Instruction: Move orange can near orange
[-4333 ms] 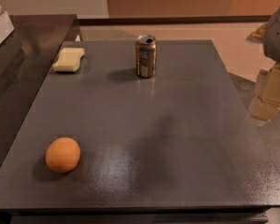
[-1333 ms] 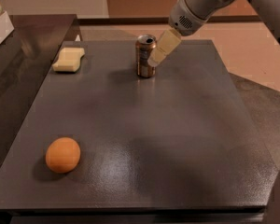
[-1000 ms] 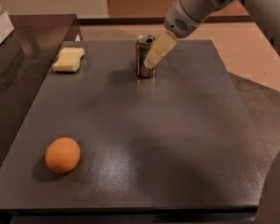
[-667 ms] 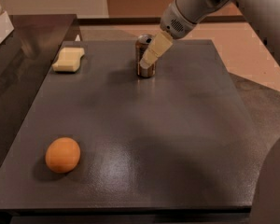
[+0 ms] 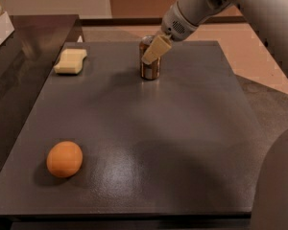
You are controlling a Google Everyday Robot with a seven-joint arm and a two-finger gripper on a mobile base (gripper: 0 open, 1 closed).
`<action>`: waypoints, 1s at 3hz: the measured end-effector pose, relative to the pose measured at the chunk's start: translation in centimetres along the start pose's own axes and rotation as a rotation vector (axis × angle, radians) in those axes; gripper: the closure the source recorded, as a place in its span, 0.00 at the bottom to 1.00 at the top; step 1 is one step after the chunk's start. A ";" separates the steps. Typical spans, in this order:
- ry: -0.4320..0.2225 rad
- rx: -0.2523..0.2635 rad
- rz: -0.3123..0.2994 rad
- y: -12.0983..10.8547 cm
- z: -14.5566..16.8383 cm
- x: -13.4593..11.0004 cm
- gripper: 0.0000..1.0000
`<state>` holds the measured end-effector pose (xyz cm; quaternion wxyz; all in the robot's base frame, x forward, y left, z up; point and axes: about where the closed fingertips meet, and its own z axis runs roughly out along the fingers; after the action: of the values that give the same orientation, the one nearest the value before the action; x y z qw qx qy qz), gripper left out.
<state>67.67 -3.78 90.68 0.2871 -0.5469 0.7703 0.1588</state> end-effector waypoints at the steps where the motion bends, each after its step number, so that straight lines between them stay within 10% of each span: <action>1: -0.014 -0.008 -0.009 0.3 -0.1 -0.3 0.64; 3: -0.050 -0.061 -0.093 3.4 -1.5 -1.6 1.00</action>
Offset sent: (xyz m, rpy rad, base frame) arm -0.0290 0.0133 0.0216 0.0445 -0.0318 0.0993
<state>64.47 -2.23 92.54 0.2965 -0.5866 0.7314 0.1821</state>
